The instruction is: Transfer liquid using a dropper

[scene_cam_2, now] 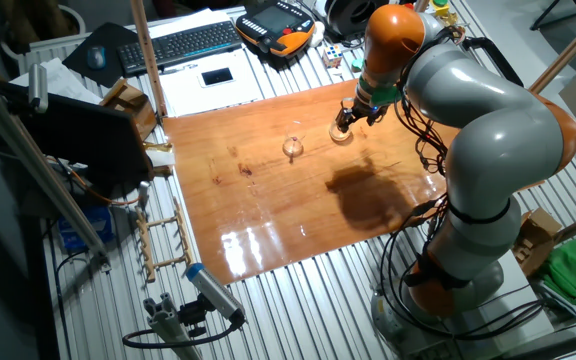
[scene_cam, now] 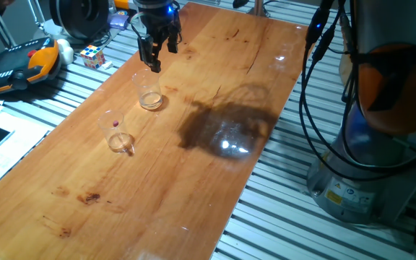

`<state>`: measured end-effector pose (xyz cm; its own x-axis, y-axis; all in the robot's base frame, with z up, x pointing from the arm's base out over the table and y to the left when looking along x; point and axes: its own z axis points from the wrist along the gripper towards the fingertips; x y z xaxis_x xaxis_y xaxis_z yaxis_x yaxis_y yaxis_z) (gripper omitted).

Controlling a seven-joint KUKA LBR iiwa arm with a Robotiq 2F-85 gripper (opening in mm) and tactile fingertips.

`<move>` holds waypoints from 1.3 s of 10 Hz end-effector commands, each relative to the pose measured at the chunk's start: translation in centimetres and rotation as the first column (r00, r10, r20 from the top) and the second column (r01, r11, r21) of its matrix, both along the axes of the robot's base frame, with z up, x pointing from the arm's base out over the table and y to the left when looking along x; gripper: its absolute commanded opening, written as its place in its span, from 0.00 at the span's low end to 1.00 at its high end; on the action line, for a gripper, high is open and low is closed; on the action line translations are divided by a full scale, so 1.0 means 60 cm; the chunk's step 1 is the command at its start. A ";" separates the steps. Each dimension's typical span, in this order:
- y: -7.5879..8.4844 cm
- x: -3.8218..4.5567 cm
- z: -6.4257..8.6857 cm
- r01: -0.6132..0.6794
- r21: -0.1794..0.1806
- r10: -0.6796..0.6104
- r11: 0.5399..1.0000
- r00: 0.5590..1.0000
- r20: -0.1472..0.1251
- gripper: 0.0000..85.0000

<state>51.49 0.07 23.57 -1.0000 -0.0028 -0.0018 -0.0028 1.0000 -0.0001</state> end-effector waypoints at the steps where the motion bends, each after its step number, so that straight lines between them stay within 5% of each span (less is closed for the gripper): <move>1: 0.000 0.000 0.000 0.030 0.019 -0.030 0.999 1.000 0.006 0.01; 10: 0.005 0.003 -0.002 0.027 0.019 -0.027 0.999 1.000 0.009 0.01; 13: 0.019 0.016 -0.012 0.031 0.016 -0.031 0.999 0.999 0.009 0.01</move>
<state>52.52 1.30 22.83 -0.9996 0.0286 -0.0091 0.0284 0.9995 0.0156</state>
